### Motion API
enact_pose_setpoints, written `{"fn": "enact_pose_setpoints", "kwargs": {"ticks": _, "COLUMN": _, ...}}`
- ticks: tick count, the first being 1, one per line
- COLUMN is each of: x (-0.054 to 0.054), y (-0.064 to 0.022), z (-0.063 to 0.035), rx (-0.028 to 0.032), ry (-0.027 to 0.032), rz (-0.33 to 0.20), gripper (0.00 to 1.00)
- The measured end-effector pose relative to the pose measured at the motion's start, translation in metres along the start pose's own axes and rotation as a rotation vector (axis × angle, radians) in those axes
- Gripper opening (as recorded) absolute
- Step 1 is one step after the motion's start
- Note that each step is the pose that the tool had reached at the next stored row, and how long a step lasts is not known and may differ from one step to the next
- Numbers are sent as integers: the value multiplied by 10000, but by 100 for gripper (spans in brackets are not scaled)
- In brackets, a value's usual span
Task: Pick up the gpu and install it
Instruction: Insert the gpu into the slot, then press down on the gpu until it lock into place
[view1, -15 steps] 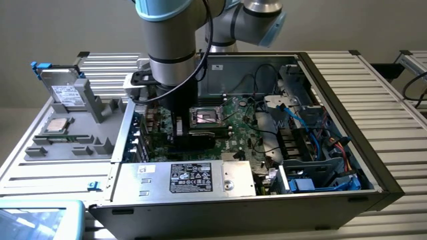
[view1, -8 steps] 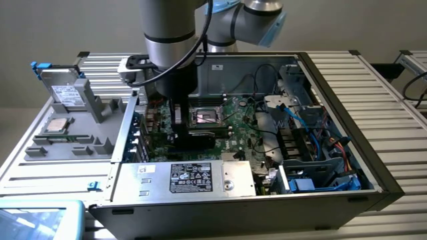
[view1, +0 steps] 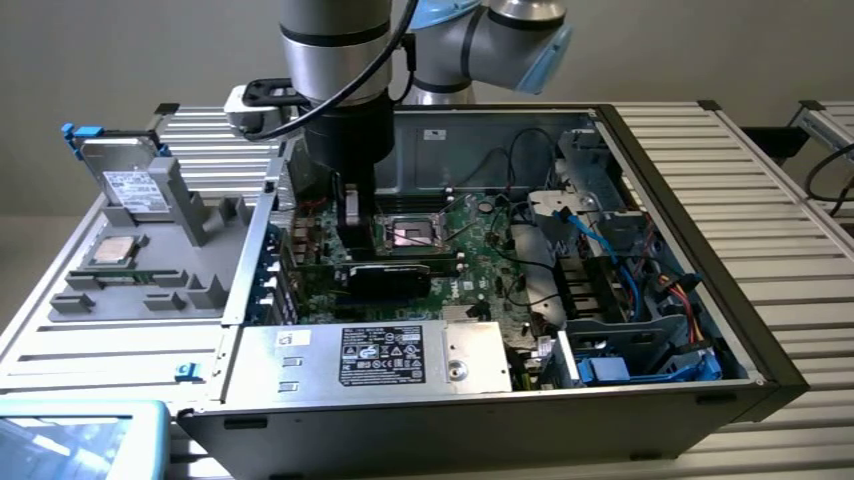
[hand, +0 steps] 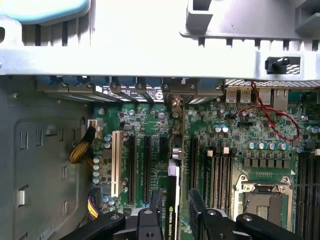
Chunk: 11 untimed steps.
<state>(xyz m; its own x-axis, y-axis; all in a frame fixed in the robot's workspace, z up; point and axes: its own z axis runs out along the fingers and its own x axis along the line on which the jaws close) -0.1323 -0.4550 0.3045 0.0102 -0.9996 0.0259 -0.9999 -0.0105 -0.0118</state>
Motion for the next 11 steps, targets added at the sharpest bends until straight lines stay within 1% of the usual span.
{"fn": "enact_pose_setpoints", "kwargs": {"ticks": 1, "x": 0, "y": 0, "z": -1, "rx": -18, "ry": -3, "rz": 0, "gripper": 36}}
{"fn": "enact_pose_setpoints", "kwargs": {"ticks": 11, "x": 0, "y": 0, "z": -2, "rx": -19, "ry": -2, "rz": 1, "gripper": 36}}
